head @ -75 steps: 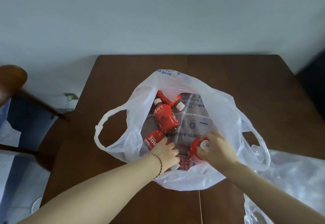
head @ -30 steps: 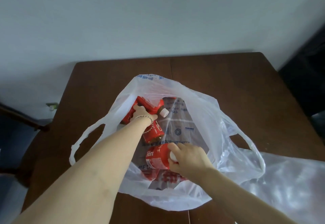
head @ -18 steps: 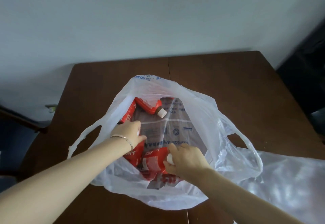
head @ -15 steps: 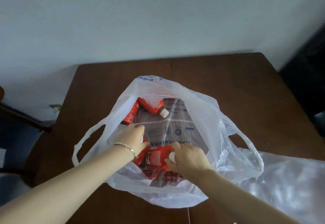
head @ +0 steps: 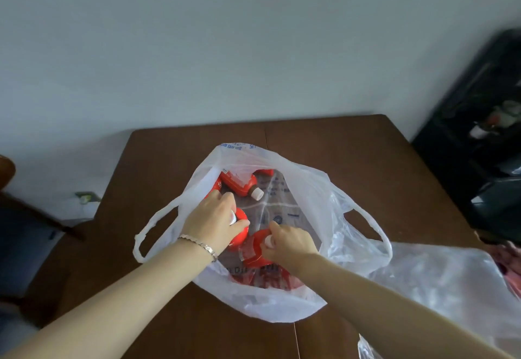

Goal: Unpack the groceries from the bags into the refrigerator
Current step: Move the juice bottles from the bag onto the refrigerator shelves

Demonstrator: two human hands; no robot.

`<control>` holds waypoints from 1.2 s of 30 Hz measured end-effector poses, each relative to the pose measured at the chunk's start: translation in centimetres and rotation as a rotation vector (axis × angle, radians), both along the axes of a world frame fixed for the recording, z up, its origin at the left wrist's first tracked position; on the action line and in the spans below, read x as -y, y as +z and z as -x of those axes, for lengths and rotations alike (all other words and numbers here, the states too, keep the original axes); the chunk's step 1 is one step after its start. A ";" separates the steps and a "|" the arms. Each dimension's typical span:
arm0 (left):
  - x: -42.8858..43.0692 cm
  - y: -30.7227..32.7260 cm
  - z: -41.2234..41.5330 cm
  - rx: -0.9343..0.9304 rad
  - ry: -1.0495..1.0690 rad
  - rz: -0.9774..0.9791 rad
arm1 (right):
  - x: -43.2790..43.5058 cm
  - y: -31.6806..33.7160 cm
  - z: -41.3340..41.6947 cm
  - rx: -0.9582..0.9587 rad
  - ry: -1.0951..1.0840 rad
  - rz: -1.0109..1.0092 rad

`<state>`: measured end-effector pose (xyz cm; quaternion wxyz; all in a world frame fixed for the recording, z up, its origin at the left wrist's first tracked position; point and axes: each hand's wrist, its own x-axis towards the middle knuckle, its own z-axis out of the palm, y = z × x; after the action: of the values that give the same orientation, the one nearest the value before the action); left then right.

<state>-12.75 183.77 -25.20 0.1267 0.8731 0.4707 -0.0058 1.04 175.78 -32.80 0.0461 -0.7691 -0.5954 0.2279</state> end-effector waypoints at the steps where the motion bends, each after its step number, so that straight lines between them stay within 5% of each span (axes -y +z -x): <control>1: 0.1 0.5 0.3 0.012 -0.025 -0.007 | 0.0 1.0 0.3 0.002 -0.004 0.004; 12: 2.3 4.3 0.3 0.173 -0.397 -0.059 | 8.3 16.2 0.2 0.064 -0.402 -0.356; 18: 9.7 6.6 -5.4 0.206 -0.717 -0.097 | 19.3 19.8 -0.5 0.205 -0.712 -0.272; 28: 35.7 10.1 -14.3 0.385 -1.351 0.012 | 48.5 19.7 2.2 0.431 -1.370 -0.194; 32: 48.6 11.2 -15.4 0.433 -1.552 -0.015 | 60.6 20.7 5.1 0.303 -1.545 -0.078; 36: 64.0 11.7 -15.3 0.471 -1.669 0.116 | 73.6 22.1 9.4 0.527 -1.634 0.006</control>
<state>2.57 119.79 -13.50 0.2193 0.9036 -0.3631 0.0599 -8.33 102.14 -10.73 0.0536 -0.9846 0.1547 -0.0614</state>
